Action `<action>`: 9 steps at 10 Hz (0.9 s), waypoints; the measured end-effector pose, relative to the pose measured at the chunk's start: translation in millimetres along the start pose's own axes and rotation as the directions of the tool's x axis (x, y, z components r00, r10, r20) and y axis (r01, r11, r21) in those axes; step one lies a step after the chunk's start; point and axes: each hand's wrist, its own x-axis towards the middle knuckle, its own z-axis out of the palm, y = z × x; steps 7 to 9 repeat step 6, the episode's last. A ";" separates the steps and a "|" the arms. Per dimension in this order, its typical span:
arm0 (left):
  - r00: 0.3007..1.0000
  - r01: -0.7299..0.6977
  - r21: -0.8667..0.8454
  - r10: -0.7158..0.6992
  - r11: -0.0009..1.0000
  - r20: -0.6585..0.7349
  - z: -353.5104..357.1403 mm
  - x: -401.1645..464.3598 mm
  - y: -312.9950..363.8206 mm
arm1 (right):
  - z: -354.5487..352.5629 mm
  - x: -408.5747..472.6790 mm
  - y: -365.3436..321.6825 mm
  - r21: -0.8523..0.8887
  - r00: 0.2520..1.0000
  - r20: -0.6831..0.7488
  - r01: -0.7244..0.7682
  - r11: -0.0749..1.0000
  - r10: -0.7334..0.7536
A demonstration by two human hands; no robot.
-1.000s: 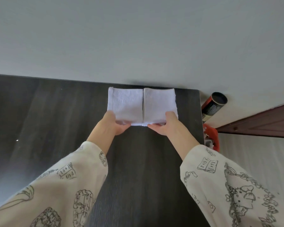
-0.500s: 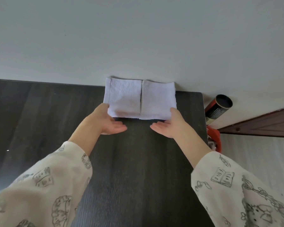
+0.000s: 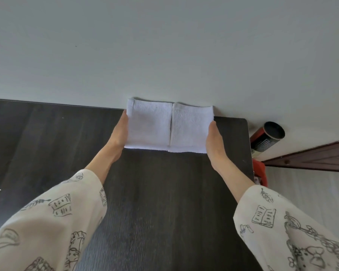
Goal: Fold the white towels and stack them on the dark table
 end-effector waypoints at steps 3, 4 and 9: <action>0.998 0.013 0.030 -0.015 0.999 0.063 -2.1 10.3 -5.7 | 5.8 8.0 0.4 -0.040 0.999 0.035 0.032 0.999 -0.030; 0.996 0.029 0.031 -0.031 0.999 0.083 -3.0 8.2 -0.7 | 0.9 6.9 -3.6 -0.054 0.998 0.068 0.006 0.999 -0.002; 0.983 0.157 -0.114 -0.167 0.981 -0.082 -12.8 -10.1 -18.7 | -15.0 -6.2 9.1 -0.124 0.999 -0.036 0.004 0.992 -0.008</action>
